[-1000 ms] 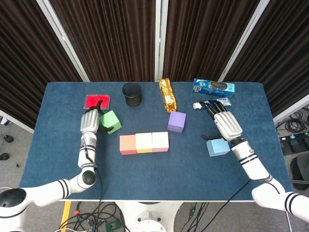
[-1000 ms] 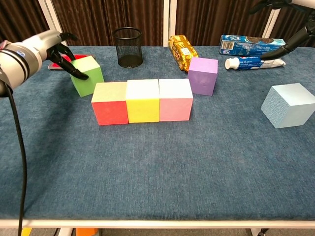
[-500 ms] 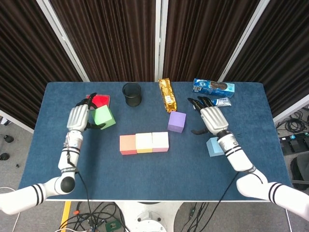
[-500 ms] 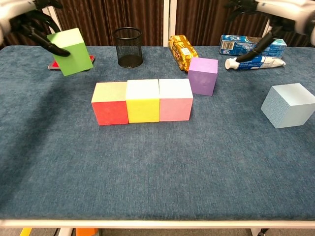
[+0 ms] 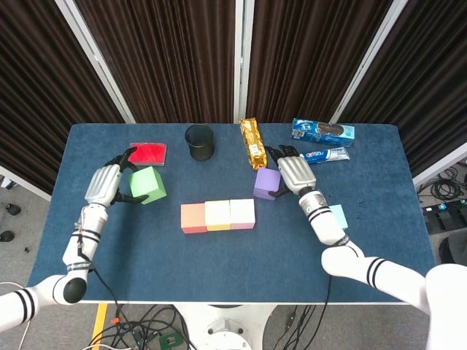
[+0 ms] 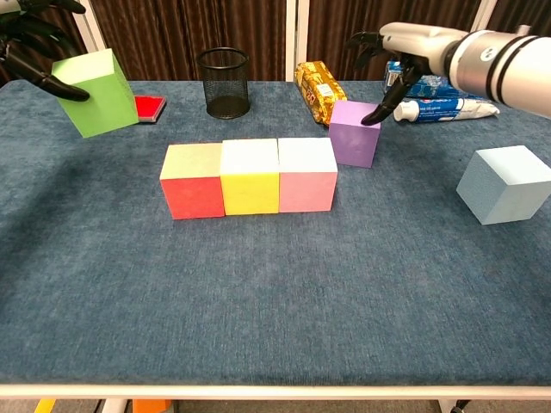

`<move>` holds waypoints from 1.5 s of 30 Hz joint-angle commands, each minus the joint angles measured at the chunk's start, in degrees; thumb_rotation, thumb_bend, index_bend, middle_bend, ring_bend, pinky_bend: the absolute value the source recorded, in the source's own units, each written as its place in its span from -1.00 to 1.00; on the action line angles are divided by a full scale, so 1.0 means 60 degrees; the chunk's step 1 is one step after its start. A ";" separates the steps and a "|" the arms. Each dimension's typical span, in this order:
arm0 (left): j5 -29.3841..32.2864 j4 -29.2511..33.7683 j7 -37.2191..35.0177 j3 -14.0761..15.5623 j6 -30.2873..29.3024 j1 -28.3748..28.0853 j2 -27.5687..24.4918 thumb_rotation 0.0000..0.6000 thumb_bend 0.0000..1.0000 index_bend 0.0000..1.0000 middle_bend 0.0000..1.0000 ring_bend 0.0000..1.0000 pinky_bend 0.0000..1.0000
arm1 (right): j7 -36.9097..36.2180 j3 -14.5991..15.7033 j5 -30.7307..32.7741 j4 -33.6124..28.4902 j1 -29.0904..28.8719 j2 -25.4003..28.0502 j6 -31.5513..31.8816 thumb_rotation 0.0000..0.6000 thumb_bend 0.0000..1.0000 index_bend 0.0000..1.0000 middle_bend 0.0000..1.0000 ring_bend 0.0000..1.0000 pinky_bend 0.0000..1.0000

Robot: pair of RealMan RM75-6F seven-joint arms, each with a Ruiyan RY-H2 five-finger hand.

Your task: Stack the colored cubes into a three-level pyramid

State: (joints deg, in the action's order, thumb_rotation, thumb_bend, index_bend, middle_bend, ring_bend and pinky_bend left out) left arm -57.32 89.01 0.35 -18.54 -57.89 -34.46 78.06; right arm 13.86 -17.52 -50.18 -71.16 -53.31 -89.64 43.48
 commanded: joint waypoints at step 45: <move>0.1752 0.2452 0.1271 -0.0368 0.0395 -0.1287 -0.0910 1.00 -0.82 -0.85 -0.02 -0.72 -0.59 | -0.1253 0.0018 -0.1709 -0.4005 0.0823 0.3705 0.0174 1.00 -0.75 -1.00 -0.12 -1.00 -1.00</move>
State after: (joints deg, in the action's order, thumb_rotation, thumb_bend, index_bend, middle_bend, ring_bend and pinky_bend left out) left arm -48.60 101.98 6.77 -20.55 -54.78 -41.16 72.32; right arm 8.66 -17.85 -57.49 -92.46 -50.14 -69.16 44.01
